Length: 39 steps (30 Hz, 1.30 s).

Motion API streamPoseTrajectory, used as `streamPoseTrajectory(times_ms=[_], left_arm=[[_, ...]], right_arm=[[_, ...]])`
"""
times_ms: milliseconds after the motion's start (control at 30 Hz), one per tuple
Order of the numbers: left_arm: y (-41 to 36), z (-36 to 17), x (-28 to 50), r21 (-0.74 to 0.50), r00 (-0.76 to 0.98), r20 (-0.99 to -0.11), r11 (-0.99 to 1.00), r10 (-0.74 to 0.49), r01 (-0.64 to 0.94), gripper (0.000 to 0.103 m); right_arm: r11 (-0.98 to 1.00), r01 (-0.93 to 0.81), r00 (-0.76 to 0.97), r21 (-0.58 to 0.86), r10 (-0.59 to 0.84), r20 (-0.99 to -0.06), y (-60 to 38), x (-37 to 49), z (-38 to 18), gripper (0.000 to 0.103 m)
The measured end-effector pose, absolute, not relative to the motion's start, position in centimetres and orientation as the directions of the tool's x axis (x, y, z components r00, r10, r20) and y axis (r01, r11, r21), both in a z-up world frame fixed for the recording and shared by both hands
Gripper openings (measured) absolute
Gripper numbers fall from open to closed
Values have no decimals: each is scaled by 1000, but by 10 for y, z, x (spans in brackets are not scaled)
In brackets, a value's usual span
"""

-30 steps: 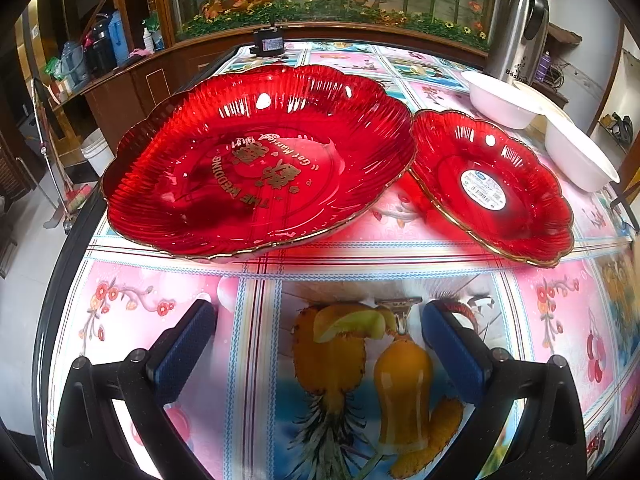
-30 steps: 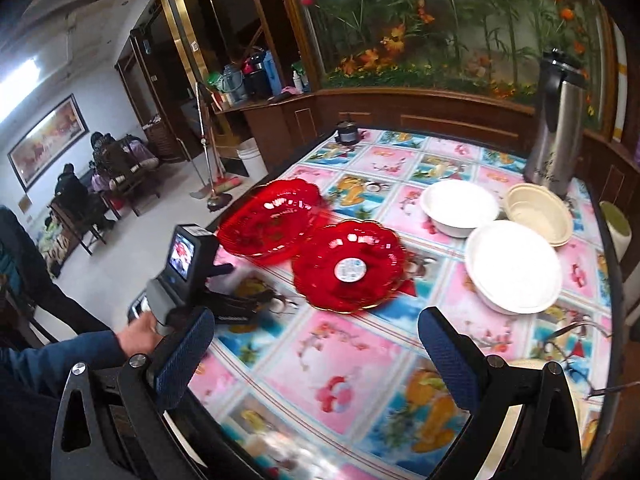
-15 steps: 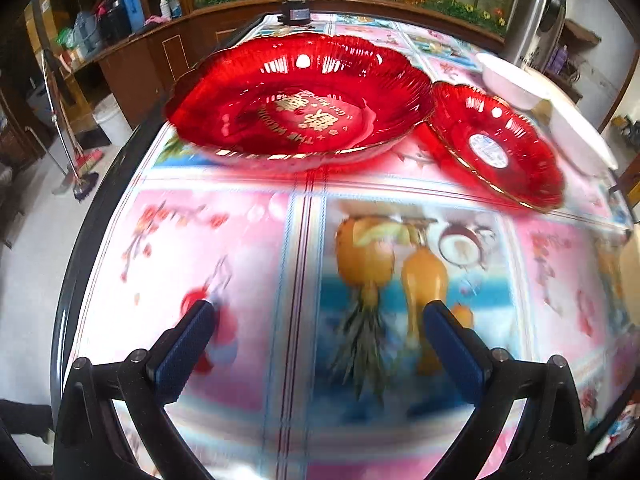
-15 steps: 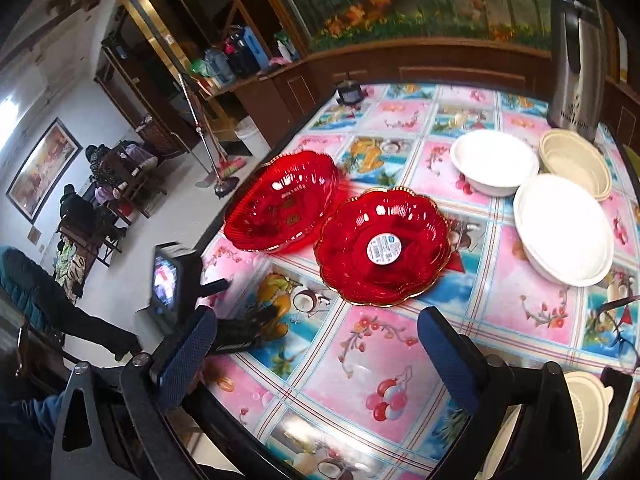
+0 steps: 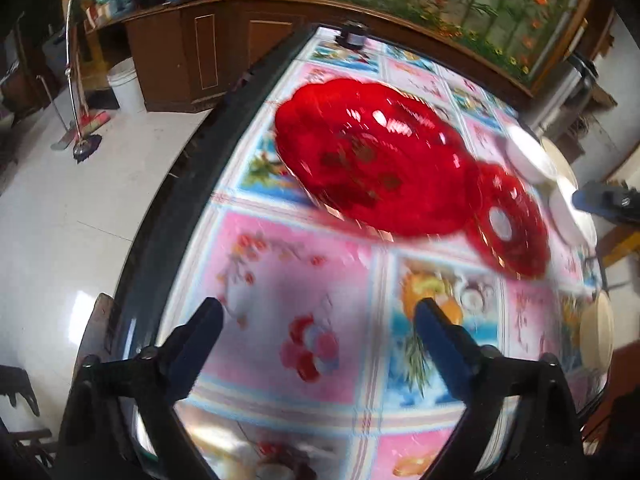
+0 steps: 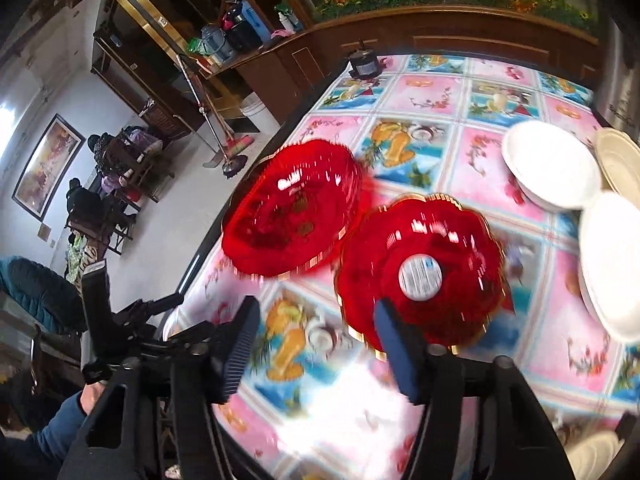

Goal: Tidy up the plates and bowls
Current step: 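Grasp the rim of the large red plate with the left gripper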

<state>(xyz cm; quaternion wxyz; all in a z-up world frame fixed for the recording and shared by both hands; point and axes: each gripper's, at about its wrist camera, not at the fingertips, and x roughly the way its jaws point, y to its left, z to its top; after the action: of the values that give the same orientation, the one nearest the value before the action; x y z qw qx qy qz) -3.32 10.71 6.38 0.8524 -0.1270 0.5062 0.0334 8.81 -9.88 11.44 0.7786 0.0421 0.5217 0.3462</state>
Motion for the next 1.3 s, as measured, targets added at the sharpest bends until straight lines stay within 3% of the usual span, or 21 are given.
streamPoseTrajectory(times_ms=[233, 533, 767, 833, 867, 900, 1300], left_arm=[[137, 69, 16, -229, 481, -872, 946, -94, -230, 81], [159, 54, 61, -317, 458, -875, 902, -159, -293, 81], [158, 40, 80, -311, 445, -883, 896, -149, -317, 81], [160, 37, 84, -288, 441, -890, 894, -118, -343, 68], [162, 34, 86, -274, 433, -896, 895, -103, -353, 37], [162, 30, 89, -271, 420, -901, 894, -106, -357, 12], [158, 27, 97, -232, 422, -903, 912, -73, -339, 14]], right_arm=[[758, -470, 194, 453, 589, -785, -72, 144, 102, 36], [773, -436, 163, 460, 571, -805, -45, 197, 73, 33], [773, -447, 120, 451, 551, -826, -29, 212, 54, 19], [780, -445, 117, 439, 537, -836, -25, 214, 49, 15], [782, -444, 123, 437, 536, -835, -26, 214, 48, 14], [785, -444, 129, 431, 533, -836, -26, 214, 47, 10], [803, -451, 169, 390, 506, -846, -24, 217, 45, 8]])
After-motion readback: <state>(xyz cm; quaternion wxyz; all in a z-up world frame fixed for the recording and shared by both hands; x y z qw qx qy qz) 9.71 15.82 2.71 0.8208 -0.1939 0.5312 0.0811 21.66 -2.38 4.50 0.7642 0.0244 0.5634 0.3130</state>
